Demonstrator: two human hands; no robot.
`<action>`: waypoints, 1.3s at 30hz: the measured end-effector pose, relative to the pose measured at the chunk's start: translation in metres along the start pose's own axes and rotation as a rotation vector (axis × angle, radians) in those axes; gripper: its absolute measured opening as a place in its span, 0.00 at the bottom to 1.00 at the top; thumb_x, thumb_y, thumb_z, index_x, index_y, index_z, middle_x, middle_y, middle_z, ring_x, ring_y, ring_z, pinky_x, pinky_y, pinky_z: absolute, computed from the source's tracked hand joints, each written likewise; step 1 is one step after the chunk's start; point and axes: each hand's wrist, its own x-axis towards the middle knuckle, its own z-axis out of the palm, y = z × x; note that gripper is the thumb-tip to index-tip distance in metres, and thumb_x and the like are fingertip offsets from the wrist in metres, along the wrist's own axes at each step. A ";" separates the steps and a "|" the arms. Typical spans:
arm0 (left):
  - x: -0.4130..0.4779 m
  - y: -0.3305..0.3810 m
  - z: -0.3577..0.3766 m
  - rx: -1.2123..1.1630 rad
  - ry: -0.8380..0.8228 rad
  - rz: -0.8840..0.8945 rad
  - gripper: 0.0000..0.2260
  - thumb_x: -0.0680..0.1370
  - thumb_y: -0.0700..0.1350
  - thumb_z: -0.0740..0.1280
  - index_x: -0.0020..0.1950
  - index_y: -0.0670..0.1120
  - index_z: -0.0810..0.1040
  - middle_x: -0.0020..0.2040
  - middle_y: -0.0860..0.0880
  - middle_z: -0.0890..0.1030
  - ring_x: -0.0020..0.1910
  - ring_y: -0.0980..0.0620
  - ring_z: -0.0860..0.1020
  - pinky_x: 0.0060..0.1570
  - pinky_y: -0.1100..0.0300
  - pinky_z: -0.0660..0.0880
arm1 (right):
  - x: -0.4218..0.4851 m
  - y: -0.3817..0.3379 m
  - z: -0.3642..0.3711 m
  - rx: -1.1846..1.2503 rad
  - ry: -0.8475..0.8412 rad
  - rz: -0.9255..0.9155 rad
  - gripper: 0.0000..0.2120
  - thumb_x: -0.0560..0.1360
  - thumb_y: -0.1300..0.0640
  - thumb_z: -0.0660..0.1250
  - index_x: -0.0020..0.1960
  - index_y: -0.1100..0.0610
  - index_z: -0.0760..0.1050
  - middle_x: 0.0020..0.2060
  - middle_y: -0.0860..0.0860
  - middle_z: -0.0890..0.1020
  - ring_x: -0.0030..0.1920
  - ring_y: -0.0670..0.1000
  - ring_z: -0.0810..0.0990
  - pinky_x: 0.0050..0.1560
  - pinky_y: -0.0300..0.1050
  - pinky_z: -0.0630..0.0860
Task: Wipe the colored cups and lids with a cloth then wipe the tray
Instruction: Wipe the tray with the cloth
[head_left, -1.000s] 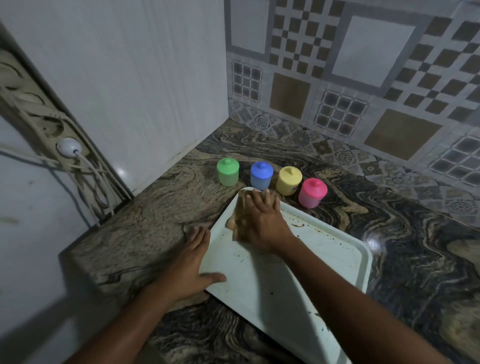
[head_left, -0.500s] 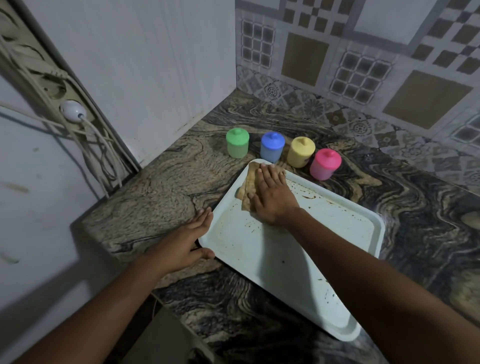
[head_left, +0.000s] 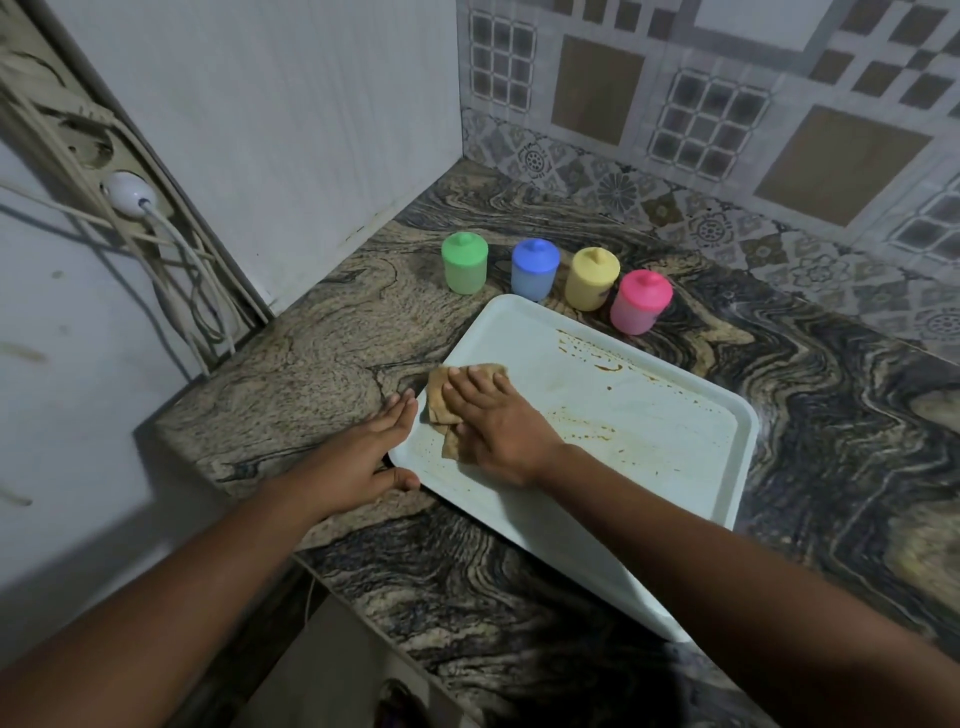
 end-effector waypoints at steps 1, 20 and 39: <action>0.000 0.000 0.000 0.009 -0.006 -0.007 0.45 0.75 0.63 0.65 0.81 0.49 0.41 0.80 0.55 0.39 0.78 0.58 0.38 0.75 0.61 0.53 | -0.004 -0.005 0.004 0.004 -0.015 -0.025 0.37 0.77 0.43 0.44 0.81 0.60 0.57 0.81 0.58 0.56 0.82 0.60 0.50 0.80 0.58 0.43; -0.005 0.002 -0.010 0.084 -0.094 0.009 0.41 0.81 0.44 0.65 0.80 0.47 0.36 0.78 0.53 0.34 0.80 0.52 0.38 0.78 0.54 0.55 | -0.065 -0.065 -0.008 0.722 -0.162 0.230 0.21 0.84 0.40 0.55 0.57 0.54 0.78 0.50 0.50 0.82 0.50 0.52 0.79 0.58 0.52 0.74; 0.052 0.041 -0.003 0.081 0.139 0.041 0.56 0.66 0.82 0.42 0.80 0.44 0.37 0.80 0.48 0.31 0.77 0.52 0.27 0.77 0.52 0.33 | -0.100 0.058 -0.094 0.693 0.771 0.611 0.19 0.82 0.40 0.54 0.54 0.49 0.79 0.44 0.47 0.84 0.41 0.45 0.79 0.44 0.46 0.73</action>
